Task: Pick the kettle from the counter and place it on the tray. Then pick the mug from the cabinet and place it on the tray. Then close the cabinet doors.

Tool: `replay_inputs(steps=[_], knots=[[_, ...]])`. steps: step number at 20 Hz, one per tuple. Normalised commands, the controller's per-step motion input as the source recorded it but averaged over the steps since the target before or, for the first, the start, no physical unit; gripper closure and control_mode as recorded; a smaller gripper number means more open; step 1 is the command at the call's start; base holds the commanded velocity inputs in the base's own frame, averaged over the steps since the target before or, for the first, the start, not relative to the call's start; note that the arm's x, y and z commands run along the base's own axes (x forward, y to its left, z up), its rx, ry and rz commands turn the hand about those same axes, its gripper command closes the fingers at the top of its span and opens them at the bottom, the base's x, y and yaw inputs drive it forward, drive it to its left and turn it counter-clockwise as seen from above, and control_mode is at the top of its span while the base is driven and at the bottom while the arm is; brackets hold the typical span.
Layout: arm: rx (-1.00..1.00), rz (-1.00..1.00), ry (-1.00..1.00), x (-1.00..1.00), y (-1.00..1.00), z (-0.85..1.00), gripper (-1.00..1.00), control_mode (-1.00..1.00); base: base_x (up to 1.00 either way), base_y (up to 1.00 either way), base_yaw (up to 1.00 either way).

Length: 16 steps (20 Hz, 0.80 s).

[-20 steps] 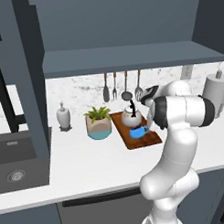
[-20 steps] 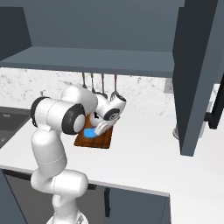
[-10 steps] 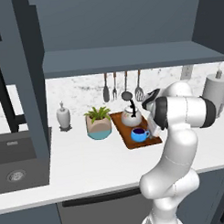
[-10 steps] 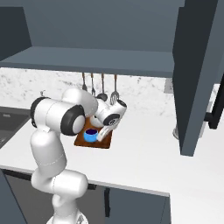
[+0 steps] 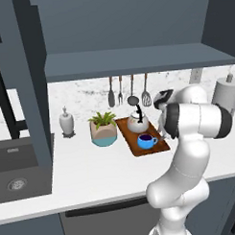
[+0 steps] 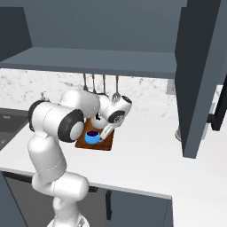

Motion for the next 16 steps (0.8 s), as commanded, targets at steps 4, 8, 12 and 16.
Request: replay_inputs(steps=[4,8,12,16], knots=[[0.00,-0.07,0.00,-0.61,-0.04,0.34,-1.00,-1.00,0.00,0.00,0.00],[0.08,-0.26,-0.12,-0.70,0.00,0.24,-1.00,-1.00,0.00,0.00,0.00],[0.17,-0.28,-0.06,-0.50,0.06,0.50,-1.00,-1.00,0.00,0.00,0.00],[0.03,-0.28,-0.08,-0.45,0.14,0.54,-1.00,-1.00,0.00,0.00,0.00]])
